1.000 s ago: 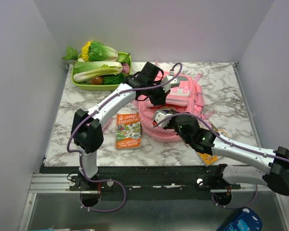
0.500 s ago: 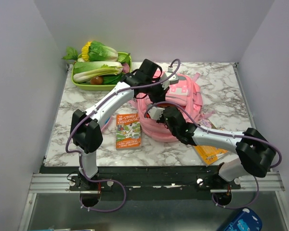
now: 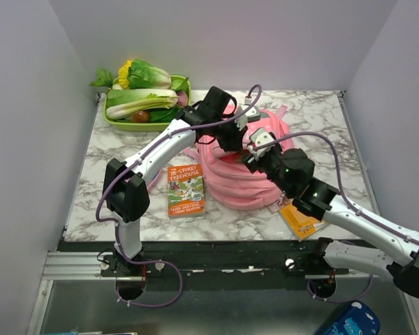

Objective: Pack the student bag
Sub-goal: Place the stationery in the student bag, then adjust the student bag at the center of the board.

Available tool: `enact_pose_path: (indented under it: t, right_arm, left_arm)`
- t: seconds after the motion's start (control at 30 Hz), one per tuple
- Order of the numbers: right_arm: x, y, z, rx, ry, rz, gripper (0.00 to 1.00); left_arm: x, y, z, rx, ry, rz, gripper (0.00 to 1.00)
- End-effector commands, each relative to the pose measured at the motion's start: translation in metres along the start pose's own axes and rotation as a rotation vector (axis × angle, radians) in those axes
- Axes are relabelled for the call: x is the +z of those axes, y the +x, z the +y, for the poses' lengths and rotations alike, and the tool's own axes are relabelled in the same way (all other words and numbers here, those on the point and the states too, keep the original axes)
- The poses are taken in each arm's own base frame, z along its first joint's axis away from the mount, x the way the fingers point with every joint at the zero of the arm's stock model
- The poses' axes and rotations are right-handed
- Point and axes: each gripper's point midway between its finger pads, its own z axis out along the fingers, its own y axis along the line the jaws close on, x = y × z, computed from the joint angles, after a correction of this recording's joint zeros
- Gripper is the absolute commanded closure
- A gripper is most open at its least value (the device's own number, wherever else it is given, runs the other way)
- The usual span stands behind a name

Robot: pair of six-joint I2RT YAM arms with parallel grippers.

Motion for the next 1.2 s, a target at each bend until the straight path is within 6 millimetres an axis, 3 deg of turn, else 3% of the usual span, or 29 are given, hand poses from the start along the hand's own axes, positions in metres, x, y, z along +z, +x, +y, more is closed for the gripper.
enact_pose_path:
  t: [0.0,0.13,0.23,0.33,0.37,0.4,0.43,0.47,0.57,0.63,0.67,0.7,0.77,0.8,0.87,0.9,0.93,1.0,1.03,1.07,1.17]
  right_arm:
    - [-0.02,-0.029,0.016,0.191,-0.135,-0.081,0.33]
    - [-0.032,-0.02,0.049,0.36,-0.273,-0.026,0.37]
    - [-0.036,-0.004,0.076,0.472,-0.336,0.01,0.38]
    - [-0.039,0.006,0.094,0.514,-0.348,0.044,0.38]
    - [-0.039,0.011,0.096,0.523,-0.341,0.059,0.38]
    - [-0.039,0.011,0.097,0.533,-0.339,0.061,0.38]
    - [-0.039,0.014,0.097,0.542,-0.324,0.07,0.38]
    - [-0.038,0.017,0.098,0.551,-0.319,0.085,0.37]
    - [-0.033,0.027,0.1,0.551,-0.295,0.145,0.37]
    - [-0.029,0.026,0.105,0.545,-0.308,0.154,0.36]
    - [-0.027,0.025,0.107,0.525,-0.314,0.152,0.36]
    - [-0.022,0.031,0.113,0.496,-0.324,0.172,0.35]
    - [-0.014,0.027,0.115,0.404,-0.341,0.16,0.35]
    - [-0.006,0.036,0.119,0.353,-0.347,0.191,0.36]
    - [0.005,0.032,0.115,0.22,-0.351,0.181,0.37]
    - [0.01,0.029,0.114,0.18,-0.353,0.173,0.37]
    - [0.017,0.035,0.118,0.134,-0.36,0.191,0.38]
    - [0.03,0.027,0.116,0.035,-0.371,0.169,0.39]
    - [0.036,0.04,0.122,-0.013,-0.391,0.214,0.4]
    - [0.045,0.027,0.12,-0.055,-0.395,0.198,0.41]
    - [0.059,0.045,0.133,-0.146,-0.448,0.274,0.44]
  left_arm:
    - [0.001,-0.021,-0.01,-0.012,0.059,-0.055,0.86]
    - [0.01,-0.02,-0.01,-0.049,0.08,-0.049,0.78]
    - [0.015,-0.02,-0.014,-0.068,0.112,-0.047,0.6]
    - [0.016,-0.022,-0.013,-0.07,0.119,-0.048,0.5]
    - [0.014,-0.021,-0.012,-0.07,0.116,-0.041,0.43]
    - [0.008,-0.027,-0.007,-0.062,0.097,-0.054,0.18]
    - [0.001,-0.029,0.003,-0.072,0.077,-0.066,0.05]
    - [-0.009,-0.035,0.008,-0.076,0.059,-0.089,0.01]
    - [-0.044,-0.044,0.036,-0.097,-0.003,-0.16,0.01]
    - [-0.058,-0.033,0.051,-0.106,-0.026,-0.166,0.01]
    - [-0.074,-0.028,0.061,-0.108,-0.059,-0.175,0.01]
    - [-0.073,-0.01,0.065,-0.13,-0.065,-0.147,0.01]
    - [-0.083,0.007,0.071,-0.118,-0.085,-0.13,0.01]
    - [-0.083,0.029,0.077,-0.157,-0.089,-0.103,0.01]
    - [-0.089,0.044,0.081,-0.178,-0.103,-0.096,0.01]
    - [-0.089,0.063,0.086,-0.222,-0.109,-0.081,0.01]
    - [-0.09,0.068,0.087,-0.235,-0.112,-0.083,0.01]
    - [-0.089,0.08,0.09,-0.273,-0.128,-0.088,0.01]
    - [-0.091,0.084,0.092,-0.289,-0.138,-0.087,0.01]
    - [-0.09,0.086,0.093,-0.306,-0.146,-0.09,0.01]
    - [-0.089,0.095,0.094,-0.326,-0.17,-0.088,0.01]
